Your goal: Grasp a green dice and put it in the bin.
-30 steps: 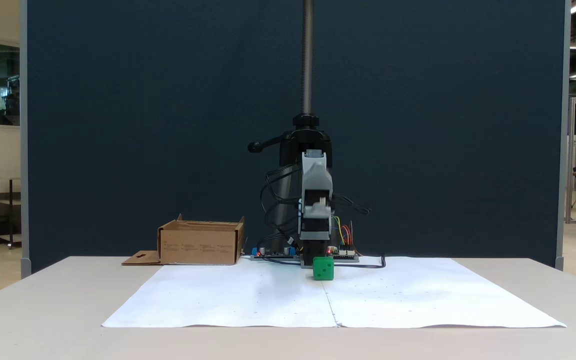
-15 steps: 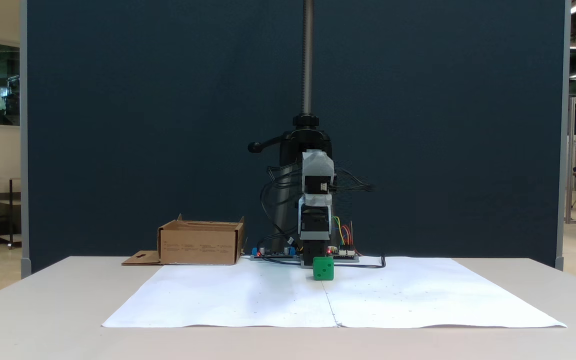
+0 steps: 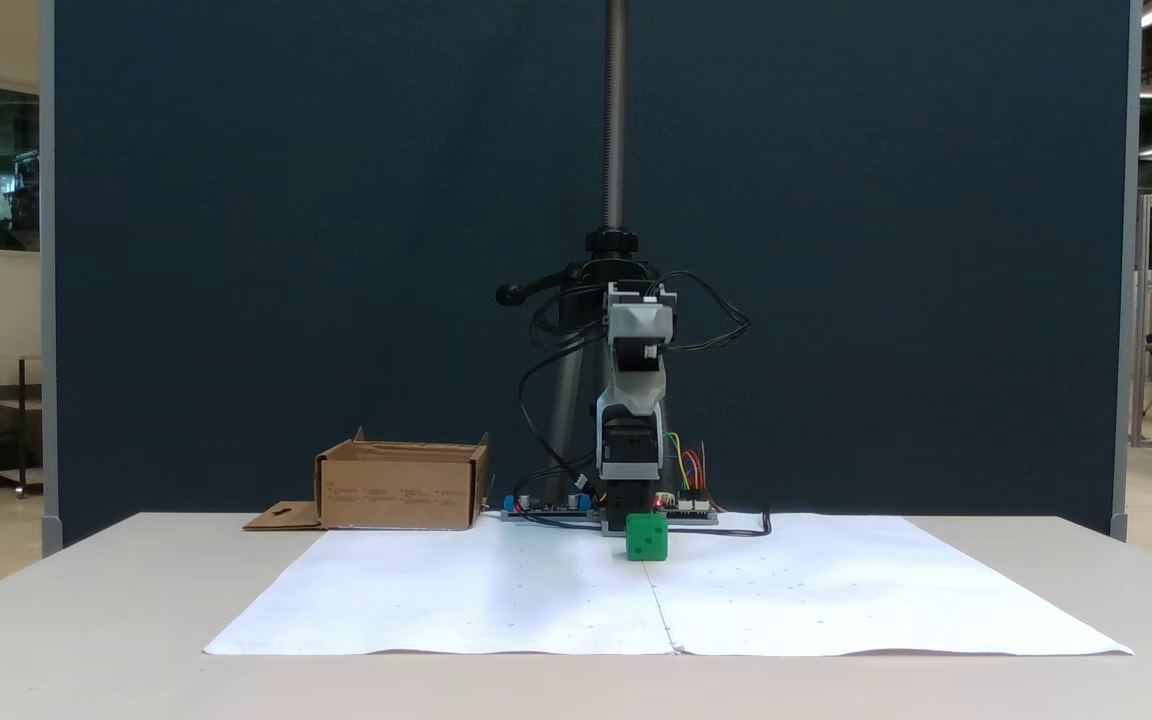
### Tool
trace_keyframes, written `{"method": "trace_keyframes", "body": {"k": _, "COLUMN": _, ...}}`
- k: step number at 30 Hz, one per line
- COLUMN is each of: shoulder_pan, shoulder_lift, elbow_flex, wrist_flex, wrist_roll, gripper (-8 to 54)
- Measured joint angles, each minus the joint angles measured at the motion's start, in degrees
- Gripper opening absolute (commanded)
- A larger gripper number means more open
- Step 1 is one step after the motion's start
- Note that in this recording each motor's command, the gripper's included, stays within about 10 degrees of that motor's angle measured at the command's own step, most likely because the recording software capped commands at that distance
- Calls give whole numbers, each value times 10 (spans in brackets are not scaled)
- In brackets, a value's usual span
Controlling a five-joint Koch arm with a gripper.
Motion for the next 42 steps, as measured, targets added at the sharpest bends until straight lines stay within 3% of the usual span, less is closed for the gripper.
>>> {"method": "trace_keyframes", "body": {"k": 12, "shoulder_pan": -1, "shoulder_lift": 0, "elbow_flex": -87, "wrist_flex": 328, "wrist_roll": 0, "gripper": 403}}
{"method": "trace_keyframes", "body": {"k": 21, "shoulder_pan": -1, "shoulder_lift": 0, "elbow_flex": -146, "wrist_flex": 571, "wrist_roll": 4, "gripper": 437}}
{"method": "trace_keyframes", "body": {"k": 34, "shoulder_pan": -4, "shoulder_lift": 0, "elbow_flex": -142, "wrist_flex": 689, "wrist_roll": 20, "gripper": 453}}
{"method": "trace_keyframes", "body": {"k": 42, "shoulder_pan": -8, "shoulder_lift": 0, "elbow_flex": -48, "wrist_flex": 689, "wrist_roll": 24, "gripper": 452}}
